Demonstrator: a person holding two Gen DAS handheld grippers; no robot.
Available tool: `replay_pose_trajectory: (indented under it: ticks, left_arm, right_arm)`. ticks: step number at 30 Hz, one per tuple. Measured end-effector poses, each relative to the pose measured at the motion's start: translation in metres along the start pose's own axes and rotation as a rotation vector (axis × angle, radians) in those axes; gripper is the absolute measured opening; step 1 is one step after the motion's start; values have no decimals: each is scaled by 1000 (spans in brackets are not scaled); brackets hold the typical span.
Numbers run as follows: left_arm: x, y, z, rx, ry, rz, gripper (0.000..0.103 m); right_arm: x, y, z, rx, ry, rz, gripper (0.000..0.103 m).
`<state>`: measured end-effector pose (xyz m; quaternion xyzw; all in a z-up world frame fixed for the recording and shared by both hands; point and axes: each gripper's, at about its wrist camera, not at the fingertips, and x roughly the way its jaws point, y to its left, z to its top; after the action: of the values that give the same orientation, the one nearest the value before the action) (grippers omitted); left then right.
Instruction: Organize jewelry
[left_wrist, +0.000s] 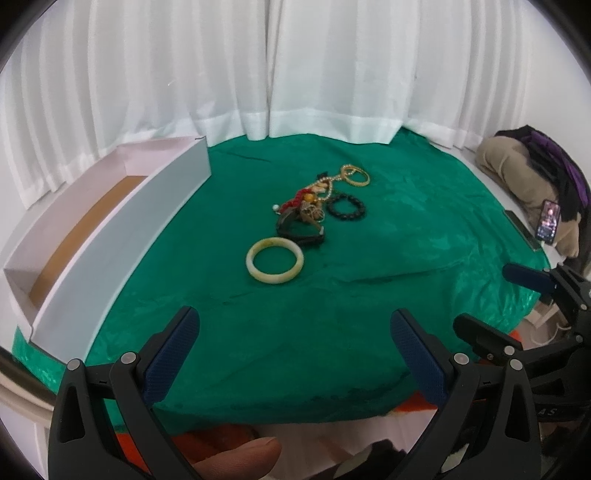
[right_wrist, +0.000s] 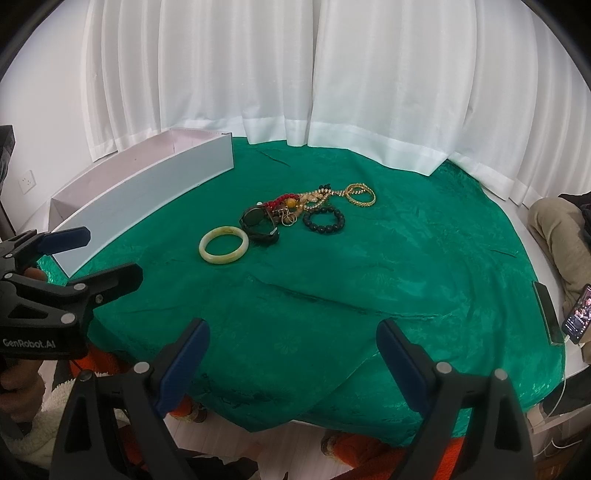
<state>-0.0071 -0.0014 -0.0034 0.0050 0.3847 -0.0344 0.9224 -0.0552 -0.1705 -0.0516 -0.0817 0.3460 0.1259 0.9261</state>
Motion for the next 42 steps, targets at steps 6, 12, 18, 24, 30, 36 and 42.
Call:
replay_pose_trajectory:
  ticks: [6, 12, 18, 24, 30, 36, 42]
  left_arm:
    - [1, -1, 1, -3, 8, 7, 103]
    - [1, 3, 2, -15, 14, 3, 103]
    - [1, 4, 2, -18, 19, 1, 103]
    - [5, 7, 2, -19, 24, 0, 103]
    - [6, 5, 1, -12, 29, 1, 103]
    - [6, 3, 2, -8, 31, 2, 103]
    - [9, 1, 2, -5, 43, 4, 103]
  right_arm:
    - [0, 0, 1, 0, 0, 1, 93]
    - [0, 0, 0, 0, 2, 2, 93]
    - [0, 3, -1, -4, 2, 5, 93]
    - [1, 2, -1, -2, 9, 9, 93]
    - [1, 3, -1, -3, 8, 10, 93]
    - [1, 2, 0, -3, 8, 9, 93]
    - [2, 2, 0, -4, 10, 11, 93]
